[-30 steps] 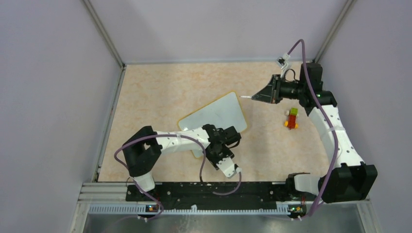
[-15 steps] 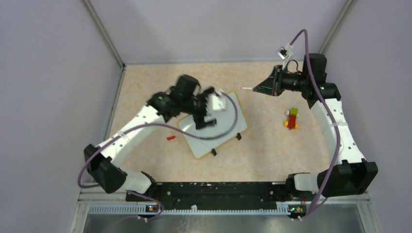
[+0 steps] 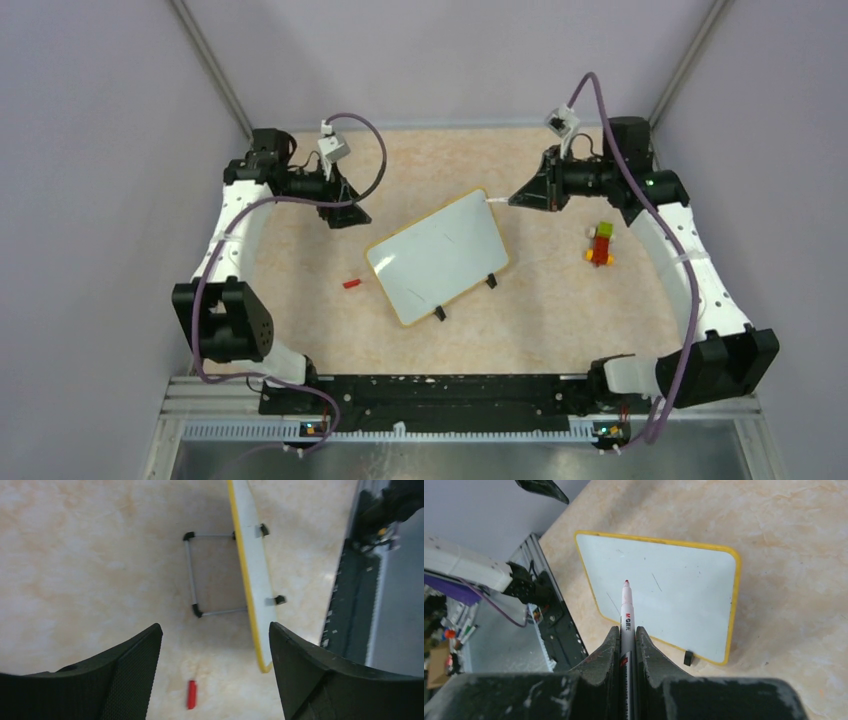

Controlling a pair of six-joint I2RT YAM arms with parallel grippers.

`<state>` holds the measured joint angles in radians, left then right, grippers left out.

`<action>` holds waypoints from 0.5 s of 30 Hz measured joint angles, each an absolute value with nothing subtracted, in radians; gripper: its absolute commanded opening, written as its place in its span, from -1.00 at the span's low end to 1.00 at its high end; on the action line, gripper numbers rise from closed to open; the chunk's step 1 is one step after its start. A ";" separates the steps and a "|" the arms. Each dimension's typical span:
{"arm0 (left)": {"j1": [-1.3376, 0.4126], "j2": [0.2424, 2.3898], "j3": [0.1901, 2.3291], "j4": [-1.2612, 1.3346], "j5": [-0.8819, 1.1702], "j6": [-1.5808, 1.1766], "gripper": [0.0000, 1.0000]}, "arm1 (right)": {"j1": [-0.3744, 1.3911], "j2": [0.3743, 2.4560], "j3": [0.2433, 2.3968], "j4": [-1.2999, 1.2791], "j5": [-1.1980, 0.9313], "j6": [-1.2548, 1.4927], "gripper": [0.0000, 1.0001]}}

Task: Write a sentence on the whiteboard
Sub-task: Move the whiteboard stand to the center of the board, then write a sentence on the whiteboard.

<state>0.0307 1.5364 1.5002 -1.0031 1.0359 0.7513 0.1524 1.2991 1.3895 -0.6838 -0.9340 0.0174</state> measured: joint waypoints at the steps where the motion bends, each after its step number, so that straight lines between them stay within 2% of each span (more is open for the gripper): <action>1: 0.026 1.537 1.472 -0.998 1.068 0.723 0.57 | 0.180 1.299 1.390 -0.698 -0.916 -0.007 -1.00; 8: -0.014 1.539 1.337 -0.900 1.133 0.523 0.42 | 0.432 1.293 1.366 -0.725 -0.720 -0.133 -1.00; 15: -0.118 1.584 1.333 -0.856 1.134 0.439 -0.06 | 0.625 1.300 1.359 -0.702 -0.535 -0.211 -1.00</action>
